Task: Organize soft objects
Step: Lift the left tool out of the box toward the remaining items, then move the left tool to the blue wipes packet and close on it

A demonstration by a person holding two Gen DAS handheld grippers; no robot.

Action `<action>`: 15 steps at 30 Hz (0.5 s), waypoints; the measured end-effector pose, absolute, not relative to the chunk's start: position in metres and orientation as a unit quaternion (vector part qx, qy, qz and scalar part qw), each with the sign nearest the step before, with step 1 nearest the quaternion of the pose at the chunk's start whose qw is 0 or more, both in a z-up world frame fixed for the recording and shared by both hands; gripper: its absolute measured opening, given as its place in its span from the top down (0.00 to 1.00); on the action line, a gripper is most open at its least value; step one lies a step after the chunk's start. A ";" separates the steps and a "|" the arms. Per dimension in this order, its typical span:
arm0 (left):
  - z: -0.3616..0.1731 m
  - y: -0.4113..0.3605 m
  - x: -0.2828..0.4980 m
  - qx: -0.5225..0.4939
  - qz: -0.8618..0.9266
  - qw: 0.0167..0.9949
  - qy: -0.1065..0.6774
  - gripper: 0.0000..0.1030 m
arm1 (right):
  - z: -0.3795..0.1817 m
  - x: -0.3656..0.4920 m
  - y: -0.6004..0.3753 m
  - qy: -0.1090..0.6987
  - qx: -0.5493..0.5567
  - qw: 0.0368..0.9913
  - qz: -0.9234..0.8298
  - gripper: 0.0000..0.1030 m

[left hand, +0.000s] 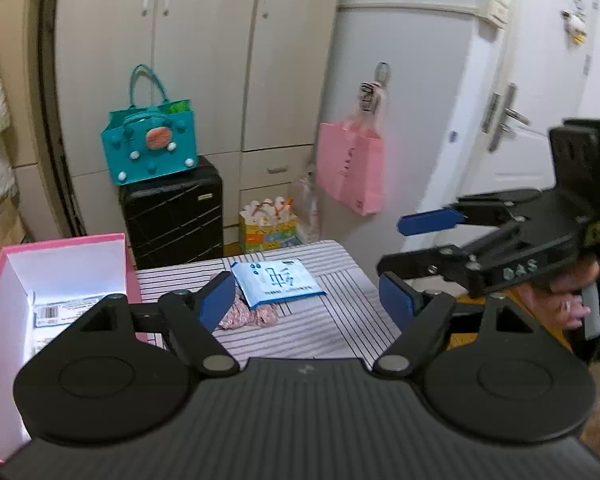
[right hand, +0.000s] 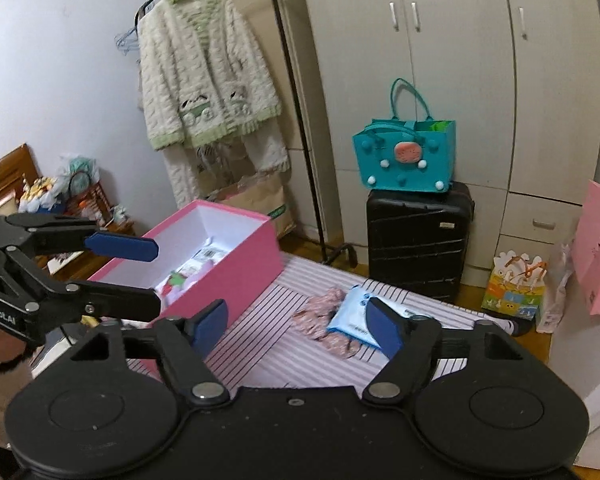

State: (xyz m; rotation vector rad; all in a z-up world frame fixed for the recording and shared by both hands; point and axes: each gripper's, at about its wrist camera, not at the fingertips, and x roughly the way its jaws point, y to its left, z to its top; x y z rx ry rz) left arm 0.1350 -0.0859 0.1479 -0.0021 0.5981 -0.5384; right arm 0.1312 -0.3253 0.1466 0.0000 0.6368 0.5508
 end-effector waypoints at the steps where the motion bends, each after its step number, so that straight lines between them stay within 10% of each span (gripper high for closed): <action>1: 0.141 -0.090 0.141 -0.004 -0.255 0.921 0.295 0.23 | 0.142 0.136 -0.328 0.306 0.002 0.914 0.265 0.18; 15: 0.046 -0.120 0.235 -0.013 -0.170 0.930 0.325 0.25 | 0.064 0.204 -0.356 0.298 0.014 0.937 0.181 0.12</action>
